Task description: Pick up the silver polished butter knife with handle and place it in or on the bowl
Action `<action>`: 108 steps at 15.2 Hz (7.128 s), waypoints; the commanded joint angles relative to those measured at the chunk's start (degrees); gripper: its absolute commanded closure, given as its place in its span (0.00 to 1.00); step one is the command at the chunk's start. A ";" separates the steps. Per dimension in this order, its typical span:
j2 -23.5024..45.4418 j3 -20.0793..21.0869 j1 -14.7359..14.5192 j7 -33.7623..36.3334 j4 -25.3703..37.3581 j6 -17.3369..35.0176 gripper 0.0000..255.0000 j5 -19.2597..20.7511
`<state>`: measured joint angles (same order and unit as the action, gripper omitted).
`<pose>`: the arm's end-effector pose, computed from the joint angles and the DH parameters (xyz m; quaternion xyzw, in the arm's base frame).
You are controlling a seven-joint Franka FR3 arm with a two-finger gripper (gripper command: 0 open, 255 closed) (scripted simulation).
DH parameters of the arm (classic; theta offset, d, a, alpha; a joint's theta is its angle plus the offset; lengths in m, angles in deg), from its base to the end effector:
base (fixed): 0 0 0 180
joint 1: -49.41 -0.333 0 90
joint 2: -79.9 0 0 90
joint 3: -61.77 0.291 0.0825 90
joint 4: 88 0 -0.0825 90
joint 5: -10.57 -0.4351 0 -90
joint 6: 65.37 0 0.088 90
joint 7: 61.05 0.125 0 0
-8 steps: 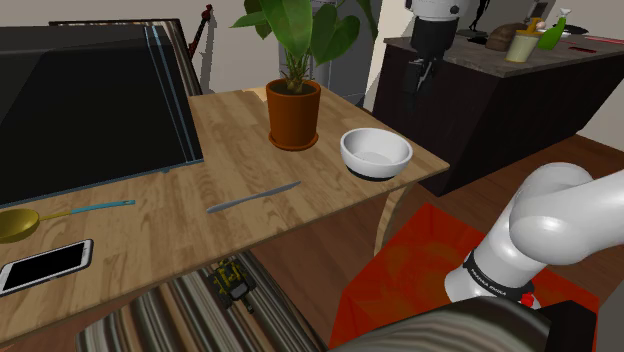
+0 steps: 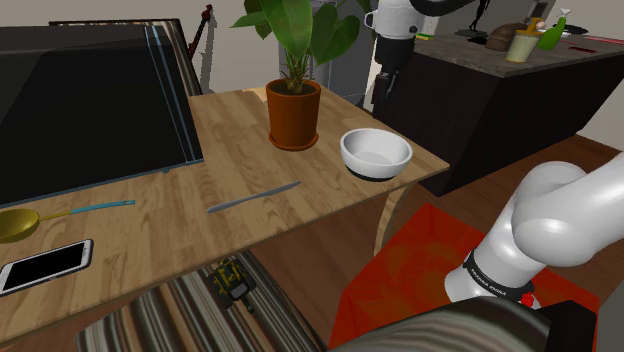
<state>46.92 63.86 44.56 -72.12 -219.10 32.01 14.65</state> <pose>0.4373 0.0462 0.5164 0.9864 0.1581 -0.0084 0.0449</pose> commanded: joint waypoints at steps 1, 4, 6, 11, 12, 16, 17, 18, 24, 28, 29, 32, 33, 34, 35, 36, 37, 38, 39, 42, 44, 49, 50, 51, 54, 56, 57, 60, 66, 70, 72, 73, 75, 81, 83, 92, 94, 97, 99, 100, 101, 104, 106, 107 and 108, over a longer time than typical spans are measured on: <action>3.55 0.12 -1.25 -2.30 0.48 3.39 0.00 -0.37; 8.79 0.33 -2.91 -5.87 2.04 7.44 0.00 -0.91; 12.28 0.57 -4.00 -8.23 3.32 9.88 0.00 -1.30; 20.89 1.62 -6.55 -14.06 7.22 15.14 0.00 -2.31; 22.58 1.91 -7.02 -15.20 8.10 16.04 0.00 -2.50; 29.18 3.27 -8.84 -19.65 11.90 19.21 0.00 -3.13; 30.79 3.66 -9.28 -20.73 12.91 19.90 0.00 -3.24; 32.39 4.07 -9.72 -21.79 13.94 20.55 0.00 -3.34; 41.61 6.80 -12.30 -27.82 20.45 23.66 0.00 -3.40; 47.41 8.79 -14.10 -31.52 24.98 25.11 0.00 -2.92; 48.77 9.28 -14.56 -32.38 26.07 25.39 0.00 -2.74; 49.83 9.22 -14.66 -32.21 25.14 27.36 0.00 -2.49; 50.20 9.19 -14.70 -32.16 24.86 28.02 0.00 -2.40; 50.58 9.17 -14.74 -32.10 24.59 28.66 0.00 -2.31; 50.98 9.14 -14.78 -32.03 24.33 29.31 0.00 -2.21; 51.38 9.11 -14.82 -31.97 24.08 29.95 0.00 -2.12; 51.60 9.09 -14.85 -31.94 23.93 30.32 0.00 -2.06; 51.61 9.09 -14.85 -31.94 23.94 30.32 0.00 -2.06; 51.61 9.09 -14.85 -31.94 23.95 30.31 0.00 -2.06; 51.61 9.09 -14.85 -31.94 23.95 30.31 0.00 -2.06; 51.61 9.09 -14.85 -31.94 23.94 30.31 0.00 -2.06; 51.61 9.09 -14.85 -31.94 23.94 30.31 1.00 -2.06; 51.61 9.09 -14.85 -31.94 23.94 30.31 1.00 -2.06; 51.61 9.09 -14.85 -31.94 23.94 30.31 1.00 -2.06; 51.61 9.09 -14.85 -31.94 23.94 30.31 1.00 -2.06; 51.23 9.12 -14.82 -31.98 24.23 29.66 1.00 -2.15; 50.87 9.16 -14.79 -32.02 24.52 29.01 1.00 -2.24; 49.85 9.25 -14.72 -32.12 25.52 27.01 1.00 -2.48; 48.07 9.39 -14.61 -32.30 27.85 22.93 1.00 -2.89; 47.09 9.46 -14.56 -32.38 29.67 20.15 1.00 -3.11; 46.67 9.49 -14.54 -32.41 30.66 18.74 1.00 -3.21; 46.48 9.50 -14.54 -32.42 31.18 18.03 1.00 -3.25; 46.12 9.53 -14.53 -32.44 32.26 16.61 1.00 -3.33; 45.35 9.59 -14.52 -32.45 35.87 12.24 1.00 -3.49; 45.19 9.61 -14.53 -32.44 37.20 10.76 1.00 -3.53; 36.06 7.68 -11.13 -38.13 28.54 10.31 1.00 -5.76; 32.81 6.66 -9.94 -40.52 24.84 10.71 1.00 -6.42; 28.27 4.90 -8.30 -44.16 19.92 10.98 1.00 -7.13; 25.46 3.60 -7.25 -46.61 17.01 10.97 1.00 -7.39; 24.12 2.89 -6.76 -47.84 15.67 10.92 1.00 -7.45; 22.82 2.17 -6.27 -49.07 14.39 10.84 1.00 -7.47; 19.18 -0.11 -4.77 -52.76 10.97 10.44 1.00 -7.28; 16.97 -1.70 -3.75 -55.23 9.02 10.07 1.00 -6.96; 15.94 -2.52 -3.23 -56.47 8.14 9.85 1.00 -6.75; 14.96 -3.36 -2.71 -57.71 7.33 9.62 1.00 -6.49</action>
<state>62.87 61.25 41.38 -128.61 -210.91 41.85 7.95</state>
